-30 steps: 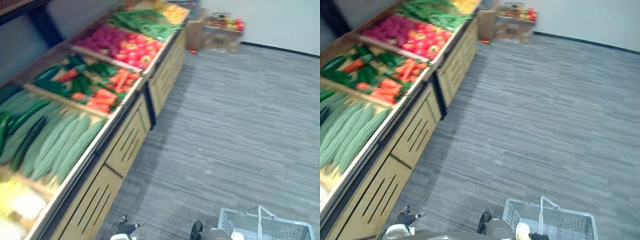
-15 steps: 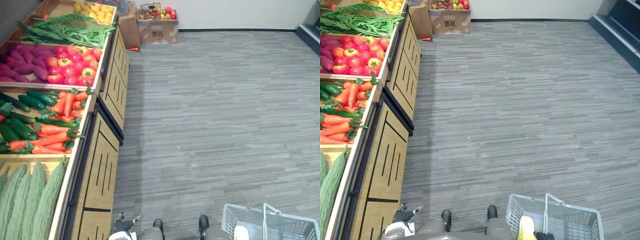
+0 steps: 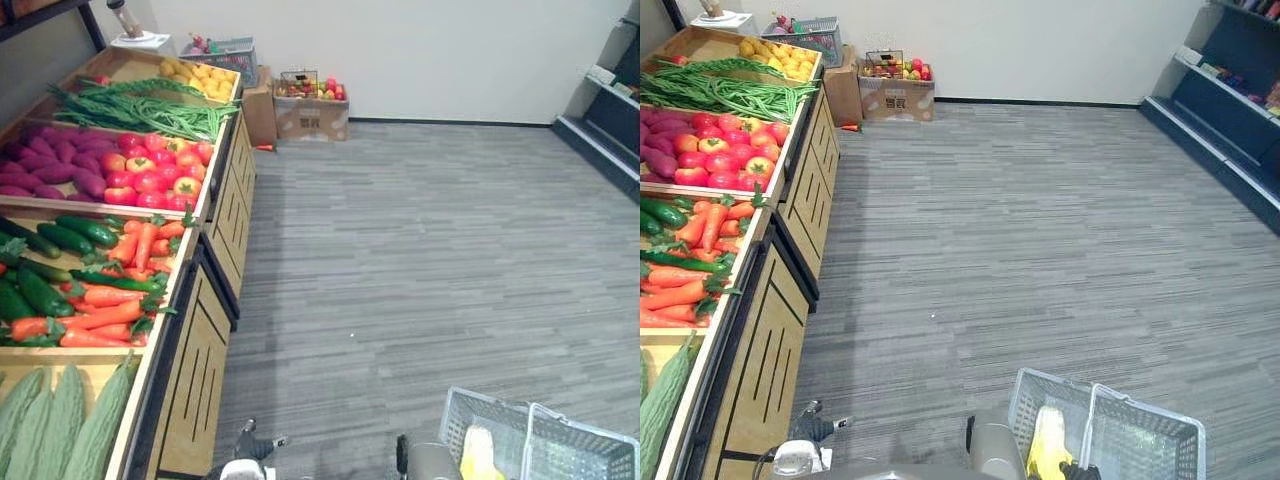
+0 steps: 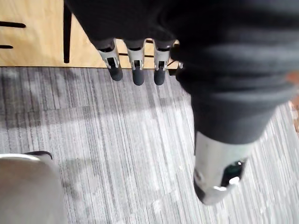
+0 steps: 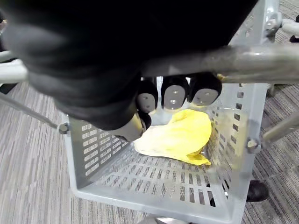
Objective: Pick vegetable in the basket
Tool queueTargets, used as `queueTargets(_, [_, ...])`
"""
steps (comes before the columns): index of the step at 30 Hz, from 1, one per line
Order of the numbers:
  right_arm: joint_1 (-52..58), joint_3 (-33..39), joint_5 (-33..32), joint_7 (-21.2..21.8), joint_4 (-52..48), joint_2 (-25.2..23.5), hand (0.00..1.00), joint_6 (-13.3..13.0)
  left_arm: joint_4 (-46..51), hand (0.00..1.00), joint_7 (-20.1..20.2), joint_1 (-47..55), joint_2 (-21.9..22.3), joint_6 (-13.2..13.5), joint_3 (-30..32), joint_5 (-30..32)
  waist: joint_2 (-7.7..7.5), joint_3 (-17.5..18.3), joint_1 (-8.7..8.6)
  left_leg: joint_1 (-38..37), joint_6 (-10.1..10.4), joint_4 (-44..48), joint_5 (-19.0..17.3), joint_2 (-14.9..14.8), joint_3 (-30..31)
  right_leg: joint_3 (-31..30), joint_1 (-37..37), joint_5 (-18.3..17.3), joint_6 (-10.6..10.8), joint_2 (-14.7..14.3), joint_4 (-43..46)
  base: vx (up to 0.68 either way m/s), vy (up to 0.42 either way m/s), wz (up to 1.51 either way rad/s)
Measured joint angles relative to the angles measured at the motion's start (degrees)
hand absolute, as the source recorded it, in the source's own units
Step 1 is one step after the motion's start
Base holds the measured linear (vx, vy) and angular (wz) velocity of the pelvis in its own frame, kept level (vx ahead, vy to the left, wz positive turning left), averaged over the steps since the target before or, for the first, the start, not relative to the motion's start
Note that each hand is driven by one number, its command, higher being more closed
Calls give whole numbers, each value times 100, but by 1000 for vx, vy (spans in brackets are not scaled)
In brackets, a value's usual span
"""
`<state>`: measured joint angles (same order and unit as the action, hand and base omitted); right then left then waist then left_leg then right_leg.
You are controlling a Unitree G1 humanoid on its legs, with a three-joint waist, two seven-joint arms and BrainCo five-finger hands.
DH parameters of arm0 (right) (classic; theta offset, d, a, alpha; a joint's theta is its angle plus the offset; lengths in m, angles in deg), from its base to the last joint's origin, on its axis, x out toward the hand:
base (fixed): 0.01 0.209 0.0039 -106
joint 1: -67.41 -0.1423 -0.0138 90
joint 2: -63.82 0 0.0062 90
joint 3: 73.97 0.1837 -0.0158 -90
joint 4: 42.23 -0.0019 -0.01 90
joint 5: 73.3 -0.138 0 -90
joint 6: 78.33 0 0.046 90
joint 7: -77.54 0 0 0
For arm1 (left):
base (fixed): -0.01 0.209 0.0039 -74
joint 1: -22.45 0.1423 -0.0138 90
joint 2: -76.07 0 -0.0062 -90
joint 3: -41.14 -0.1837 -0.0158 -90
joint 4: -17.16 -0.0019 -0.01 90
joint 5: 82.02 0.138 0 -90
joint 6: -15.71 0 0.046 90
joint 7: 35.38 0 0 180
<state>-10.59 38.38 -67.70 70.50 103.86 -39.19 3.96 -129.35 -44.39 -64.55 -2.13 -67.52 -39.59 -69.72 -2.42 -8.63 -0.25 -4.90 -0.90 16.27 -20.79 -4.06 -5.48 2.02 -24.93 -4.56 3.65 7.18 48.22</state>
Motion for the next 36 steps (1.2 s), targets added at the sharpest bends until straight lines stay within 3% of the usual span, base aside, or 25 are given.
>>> queueTargets(1, [43,-32,0,9,24,-19,100,12,119,0,-14,-103,72,-5,0,-33,31,-8,-15,-88,91,3,-107,-122,25,320,33,16,25,-11,-795,267,-139,9])
queueTargets(3, [56,0,-6,3,40,-61,100,30,325,0,-37,-241,150,8,1,-96,85,-38,-45,-186,194,13,-278,-266,128,460,85,61,85,-45,-1725,392,-264,29])
queueTargets(4, [63,91,-77,2,53,-92,100,98,502,0,-74,-346,208,35,-4,-103,132,-56,-111,-345,355,-3,-455,-413,254,413,194,119,140,-89,-2576,496,-361,44])
queueTargets(6, [148,149,-126,5,64,-118,100,165,669,0,-75,-424,222,55,-7,-128,124,-50,-120,-535,517,-10,-699,-525,369,365,282,181,163,-30,-2895,422,-316,45])
queueTargets(7, [167,224,-135,-11,80,-107,100,224,721,0,-77,-445,237,68,-8,-234,239,-43,-130,-675,536,-65,-797,-675,470,517,249,513,192,-68,-2573,515,-349,45])
queueTargets(8, [170,353,-168,-20,85,-67,100,238,729,0,-71,-441,330,73,-25,-299,413,22,-113,-773,607,-121,-614,-820,599,695,91,24,29,-156,-2031,633,-444,29])
queueTargets(9, [112,423,-162,0,111,-29,100,246,753,0,-74,-442,377,80,-25,-323,448,25,-111,-756,700,-88,-265,-874,682,748,-45,-268,-104,-152,-1590,531,-369,15])
queueTargets(12, [-18,434,-93,15,123,13,100,250,706,0,-76,-359,447,70,1,-324,541,73,-136,-543,682,462,530,-983,1012,999,196,-780,-304,-240,-1455,577,-406,28])
queueTargets(13, [-29,409,-6,21,147,-13,100,273,605,0,-76,-356,447,61,25,-326,540,69,-127,13,943,1638,1208,-980,1459,1192,643,-895,-380,-306,-1748,360,-253,49])
queueTargets(15, [-114,306,22,12,163,-7,100,334,605,0,-74,-210,448,52,92,-449,482,35,-100,706,1488,3177,1584,-904,1632,1326,1189,-912,-424,-399,-2183,451,-280,35])
queueTargets(16, [-184,285,13,10,163,21,100,338,592,0,-73,-111,451,50,181,-516,476,32,-84,1006,1494,3723,1586,-858,1502,1333,1449,-909,-431,-427,-2360,366,-181,11])
queueTargets(17, [-234,247,8,5,161,56,100,337,544,0,-75,-54,452,50,257,-533,437,8,-63,1204,1465,3965,1570,-837,1387,1327,1627,-908,-432,-438,-2476,329,-114,1])
queueTargets(20, [-368,174,9,-2,120,177,100,317,288,0,-83,127,464,17,598,-546,346,-11,121,1940,1010,4156,1233,-914,756,1338,2318,-904,-424,-390,-3003,273,-28,1])
queueTargets(21, [-444,201,7,-4,112,182,100,304,277,0,-75,127,508,47,825,-687,310,-24,246,2187,834,3815,1131,-981,477,1407,2536,-876,-375,-326,-3187,286,95,27])
queueTargets(23, [-486,216,-7,-6,111,151,100,258,273,0,-79,118,538,66,1096,-750,224,-10,267,2379,696,2706,1118,-1053,-181,1701,2858,-810,-253,-159,-3502,255,121,47])
queueTargets(24, [-499,227,-14,-5,108,143,100,216,267,0,-76,117,553,63,1163,-754,218,-5,259,2363,547,2059,1220,-1090,-569,1858,3002,-774,-178,-108,-3654,257,172,75])
queueTargets(25, [-470,252,-116,-4,103,145,100,192,231,0,-76,114,602,56,1255,-737,245,21,258,2358,320,1005,1741,-1110,-1372,2191,3244,-783,36,-48,-3880,276,202,91])
queueTargets(27, [-391,368,-130,-7,103,133,100,195,160,0,-72,118,670,41,1335,-695,366,95,268,2369,116,229,2340,-1046,-2055,2465,3423,-861,248,-71,-3945,255,205,93])
queueTargets(28, [-397,460,-145,-20,136,43,100,235,147,0,-52,92,645,17,1383,-685,310,148,255,2359,-241,132,2187,-846,-2191,2579,3507,-952,382,61,-3925,346,268,110])
queueTargets(29, [-373,445,-187,-7,160,-130,100,243,181,0,-41,80,612,26,1477,-657,67,208,299,2348,-313,-133,2158,-463,-2161,2618,3502,-927,348,267,-3924,343,246,100])
queueTargets(30, [-409,428,-191,-2,158,-191,100,235,184,0,-37,74,606,25,1535,-647,13,225,350,2346,-346,-192,2111,-345,-2130,2591,3507,-880,318,319,-3940,447,308,79])
queueTargets(34, [-691,355,-59,93,297,-257,100,204,123,0,36,109,545,11,1634,-454,-108,387,612,2002,-400,-452,1771,128,-2075,2025,3604,-347,335,657,-3721,281,225,20])
queueTargets(36, [-800,401,-69,125,350,-335,100,200,-71,0,40,161,379,-6,1520,-446,-113,478,618,1746,-400,-770,1769,301,-1980,1809,3457,-105,346,781,-3159,279,223,30])
